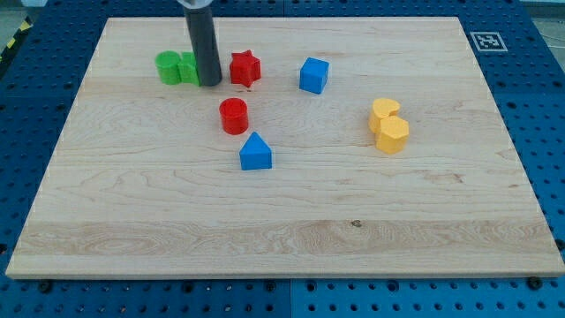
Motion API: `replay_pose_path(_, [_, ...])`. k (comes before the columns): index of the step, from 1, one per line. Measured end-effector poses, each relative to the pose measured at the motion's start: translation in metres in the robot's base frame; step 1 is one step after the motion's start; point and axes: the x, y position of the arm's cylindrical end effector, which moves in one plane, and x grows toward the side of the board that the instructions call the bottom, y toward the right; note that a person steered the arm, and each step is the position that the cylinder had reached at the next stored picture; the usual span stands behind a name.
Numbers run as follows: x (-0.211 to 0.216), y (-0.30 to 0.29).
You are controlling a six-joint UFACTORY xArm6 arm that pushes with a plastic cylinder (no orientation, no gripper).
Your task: Push the red star into the red circle
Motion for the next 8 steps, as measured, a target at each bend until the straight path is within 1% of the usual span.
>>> replay_pose_path(1, [-0.031, -0.013])
replay_pose_path(3, [-0.079, -0.011])
replay_pose_path(4, [-0.086, -0.005])
replay_pose_path(5, [-0.082, 0.004])
replay_pose_path(6, [-0.068, 0.025])
replay_pose_path(8, [-0.012, 0.070])
